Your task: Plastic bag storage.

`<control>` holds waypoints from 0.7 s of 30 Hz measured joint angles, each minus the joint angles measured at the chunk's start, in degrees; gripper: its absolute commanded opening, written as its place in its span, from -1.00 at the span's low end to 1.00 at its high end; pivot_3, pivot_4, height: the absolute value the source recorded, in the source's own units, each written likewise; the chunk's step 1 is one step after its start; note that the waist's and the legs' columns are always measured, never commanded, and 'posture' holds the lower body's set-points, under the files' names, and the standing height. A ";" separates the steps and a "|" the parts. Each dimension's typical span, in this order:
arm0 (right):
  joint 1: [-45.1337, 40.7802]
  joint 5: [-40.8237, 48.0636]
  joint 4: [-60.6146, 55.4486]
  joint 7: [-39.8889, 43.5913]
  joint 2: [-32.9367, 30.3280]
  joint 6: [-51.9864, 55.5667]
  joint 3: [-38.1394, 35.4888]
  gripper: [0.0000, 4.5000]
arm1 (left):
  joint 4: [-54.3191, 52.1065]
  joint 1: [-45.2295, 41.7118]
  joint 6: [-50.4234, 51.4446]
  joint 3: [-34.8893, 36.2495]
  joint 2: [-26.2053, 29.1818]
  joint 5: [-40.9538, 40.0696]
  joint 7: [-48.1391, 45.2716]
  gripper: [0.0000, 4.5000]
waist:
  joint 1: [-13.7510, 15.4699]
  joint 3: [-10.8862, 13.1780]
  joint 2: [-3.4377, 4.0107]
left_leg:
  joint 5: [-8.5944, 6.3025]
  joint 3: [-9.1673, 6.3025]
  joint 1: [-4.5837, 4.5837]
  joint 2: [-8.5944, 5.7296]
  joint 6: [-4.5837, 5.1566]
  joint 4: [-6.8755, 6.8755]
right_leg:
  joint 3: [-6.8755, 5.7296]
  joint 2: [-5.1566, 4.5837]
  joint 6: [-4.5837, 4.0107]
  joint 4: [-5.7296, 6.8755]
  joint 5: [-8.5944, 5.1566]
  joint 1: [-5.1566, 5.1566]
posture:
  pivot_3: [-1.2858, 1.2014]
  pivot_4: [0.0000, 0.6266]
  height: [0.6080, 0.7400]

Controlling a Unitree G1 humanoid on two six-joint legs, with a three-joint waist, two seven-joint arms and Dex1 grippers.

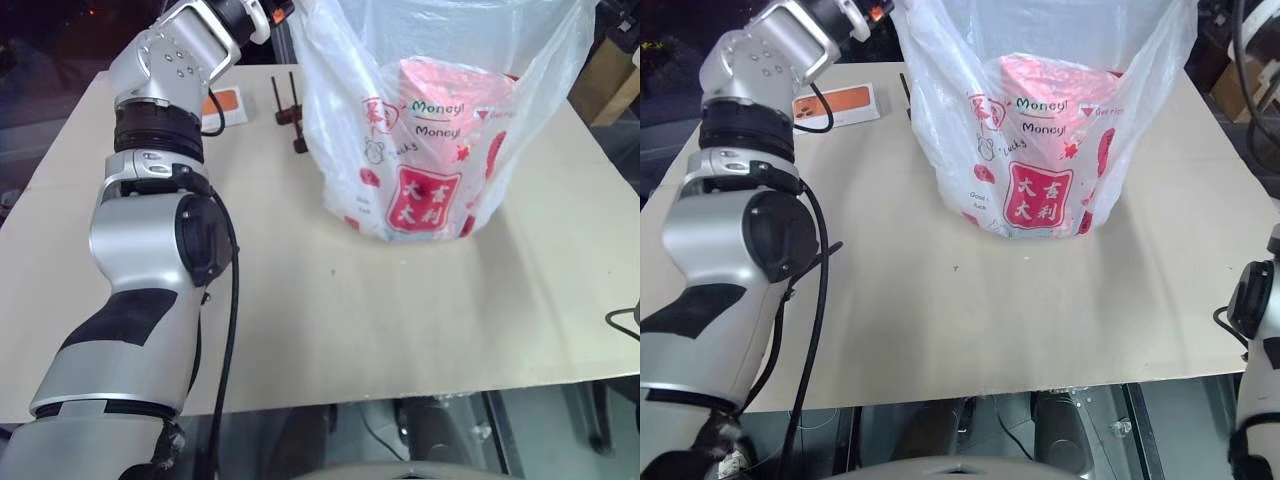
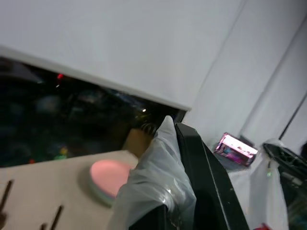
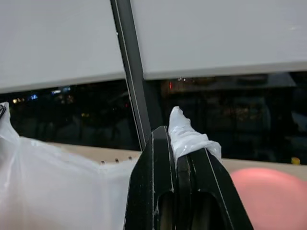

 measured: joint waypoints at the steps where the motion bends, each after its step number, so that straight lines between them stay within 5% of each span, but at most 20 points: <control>1: 0.00 -0.01 -0.57 0.20 0.00 0.16 -0.25 -0.99 | -0.06 0.01 0.04 0.02 0.21 0.09 -0.33 -1.00 | -0.08 0.01 0.02 | 0.00 0.00 -0.18 0.00 -0.01 0.05 | 0.00 0.00 0.00 0.04 0.00 -0.17 | 0.03 -0.52 1.00; 8: 10.91 8.82 -24.53 -4.07 -0.10 9.98 -9.09 -0.99 | -18.46 8.80 8.78 0.01 5.04 -0.80 -1.29 -1.00 | 0.01 0.14 0.27 | 0.00 -0.03 -0.20 0.11 0.00 0.02 | -0.11 -0.11 0.00 0.06 0.00 -0.18 | 0.03 -0.52 1.00; 13: 44.58 24.22 -51.42 -11.59 2.44 20.43 -14.62 -0.99 | -54.05 43.31 20.09 -3.93 7.26 -3.79 0.73 -1.00 | 0.22 -0.04 0.36 | -0.05 -0.20 0.01 0.16 0.09 0.29 | -0.03 -0.23 0.00 0.31 0.00 0.00 | 0.03 -0.52 1.00; 18: 67.97 20.31 -64.85 -13.10 3.62 20.94 -10.76 -0.99 | -67.22 61.53 21.48 -5.78 5.27 -3.80 4.66 -1.00 | 1.20 0.04 0.32 | -0.22 0.02 0.35 0.11 0.38 0.88 | -0.16 -0.17 0.09 0.34 0.08 0.58 | 0.03 -0.52 1.00; 21: 72.58 15.53 -65.56 -13.08 4.53 18.64 -8.81 -0.99 | -70.06 65.46 20.22 -6.23 4.72 -3.12 5.65 -1.00 | 1.71 0.06 0.31 | -0.21 0.23 1.78 0.21 0.37 0.89 | -0.08 -0.02 0.10 -0.06 0.06 2.06 | 0.03 -0.52 1.00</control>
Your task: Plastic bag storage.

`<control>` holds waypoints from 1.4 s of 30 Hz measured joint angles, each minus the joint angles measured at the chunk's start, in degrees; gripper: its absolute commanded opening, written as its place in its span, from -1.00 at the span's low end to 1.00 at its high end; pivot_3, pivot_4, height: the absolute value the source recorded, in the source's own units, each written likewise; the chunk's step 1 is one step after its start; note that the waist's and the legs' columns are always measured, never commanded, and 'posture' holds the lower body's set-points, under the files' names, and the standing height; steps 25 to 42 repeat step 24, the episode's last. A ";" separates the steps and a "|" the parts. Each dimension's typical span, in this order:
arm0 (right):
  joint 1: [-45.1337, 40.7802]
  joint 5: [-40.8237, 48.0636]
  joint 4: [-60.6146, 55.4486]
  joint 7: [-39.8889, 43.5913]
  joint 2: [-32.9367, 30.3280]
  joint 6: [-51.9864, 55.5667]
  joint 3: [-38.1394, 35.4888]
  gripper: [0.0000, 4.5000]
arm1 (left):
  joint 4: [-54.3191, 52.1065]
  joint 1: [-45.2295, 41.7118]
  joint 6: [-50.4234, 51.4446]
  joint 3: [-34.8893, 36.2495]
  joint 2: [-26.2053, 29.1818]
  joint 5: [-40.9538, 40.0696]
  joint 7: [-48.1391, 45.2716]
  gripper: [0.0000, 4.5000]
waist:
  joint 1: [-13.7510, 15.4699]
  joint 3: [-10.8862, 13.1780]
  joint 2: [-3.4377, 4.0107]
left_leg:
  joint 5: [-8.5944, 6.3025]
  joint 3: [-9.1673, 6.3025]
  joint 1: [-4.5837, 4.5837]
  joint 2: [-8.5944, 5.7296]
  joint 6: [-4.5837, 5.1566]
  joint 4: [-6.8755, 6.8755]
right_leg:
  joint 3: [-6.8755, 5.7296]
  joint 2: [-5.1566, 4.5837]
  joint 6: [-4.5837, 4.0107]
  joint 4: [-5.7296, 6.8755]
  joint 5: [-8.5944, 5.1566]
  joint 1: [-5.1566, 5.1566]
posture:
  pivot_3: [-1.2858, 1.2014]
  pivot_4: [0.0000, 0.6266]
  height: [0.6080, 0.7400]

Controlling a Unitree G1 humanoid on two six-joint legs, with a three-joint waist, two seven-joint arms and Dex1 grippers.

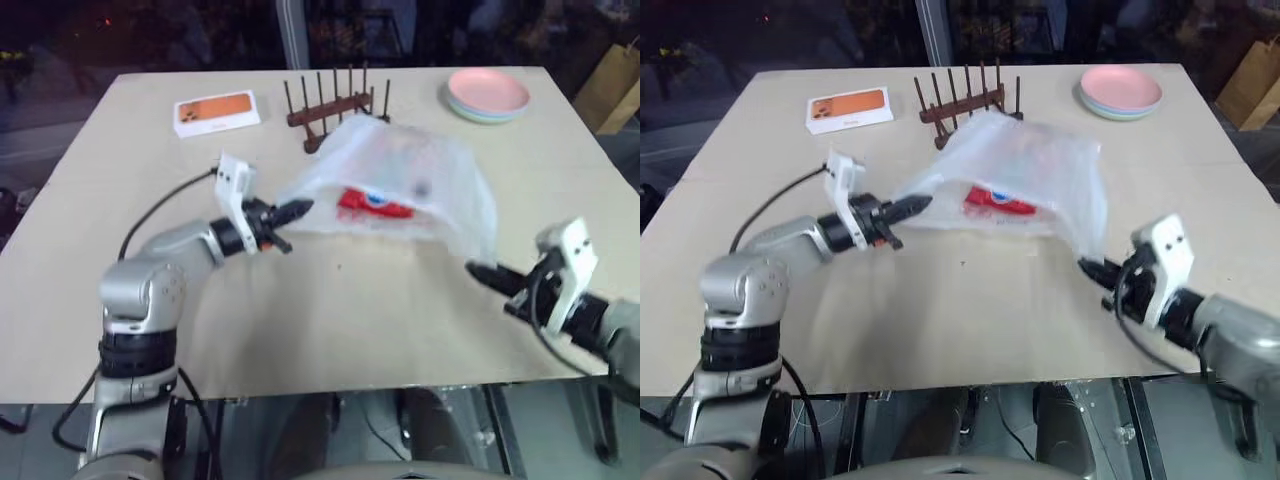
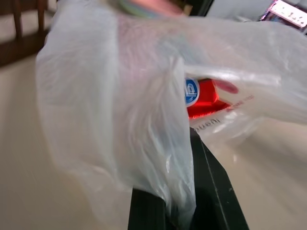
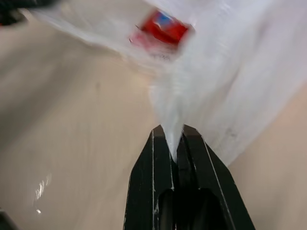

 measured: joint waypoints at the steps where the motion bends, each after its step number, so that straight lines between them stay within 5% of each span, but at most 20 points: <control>1: 1.46 -1.63 -0.33 0.29 -0.04 -1.12 0.20 -0.99 | -0.99 0.97 -1.02 -0.26 -0.04 0.41 0.03 -1.00 | -0.03 -0.05 -0.01 | -0.08 0.05 0.41 0.23 -0.10 -0.02 | -0.04 0.05 0.12 -0.25 -0.09 0.54 | 0.03 -0.52 1.00; 5: 7.64 -10.40 -0.71 1.99 -0.19 -5.91 2.45 -0.99 | -3.09 7.78 -7.01 -1.07 0.16 4.35 -0.20 -1.00 | -0.10 -0.20 0.03 | -0.23 0.40 1.03 0.73 -0.29 -0.32 | -0.23 -0.05 0.13 -0.90 -0.10 1.17 | 0.03 -0.52 1.00; 12: 12.83 -22.86 -0.33 8.20 0.57 -17.66 6.67 0.41 | -6.10 14.94 -12.99 0.75 0.17 4.11 -3.48 0.32 | 0.28 -0.31 -0.13 | -0.13 0.67 0.85 0.74 0.07 -0.78 | -0.19 -0.06 -0.18 -0.89 0.25 0.68 | 0.03 -0.52 1.00; 15: 18.66 -23.22 -2.95 10.93 1.20 -20.12 1.16 1.00 | -8.94 22.17 -15.19 4.84 1.58 3.04 -5.39 0.94 | 0.12 -0.31 -0.12 | -0.17 0.82 0.79 0.79 0.09 -0.87 | -0.07 -0.04 -0.19 -0.90 0.22 0.55 | 0.03 -0.52 1.00; 18: 29.52 -20.75 -6.09 16.42 2.21 -21.33 -13.29 1.00 | -9.50 32.32 -16.37 13.00 5.96 3.07 -7.86 0.98 | 0.22 -0.39 -0.24 | -0.25 0.85 0.83 0.91 0.10 -0.93 | -0.08 0.04 -0.10 -0.94 0.00 0.56 | 0.03 -0.52 1.00; 23: 34.42 -19.76 -4.06 26.03 -0.01 -23.34 -25.75 1.00 | -7.75 32.79 -17.69 17.62 8.86 2.42 -10.17 0.98 | 0.44 -0.69 -0.71 | -0.43 1.47 0.87 1.70 -0.21 -0.65 | -0.28 -0.09 -0.05 -0.97 -0.03 0.70 | 0.03 -0.52 1.00; 42: 34.49 -19.77 -3.30 27.38 -0.41 -23.61 -26.48 1.00 | -6.87 32.08 -17.69 17.96 9.30 1.88 -10.50 0.98 | 0.38 -0.77 -0.78 | -0.43 1.56 0.87 1.79 -0.22 -0.64 | -0.34 -0.14 -0.05 -1.01 -0.03 0.70 | 0.03 -0.52 1.00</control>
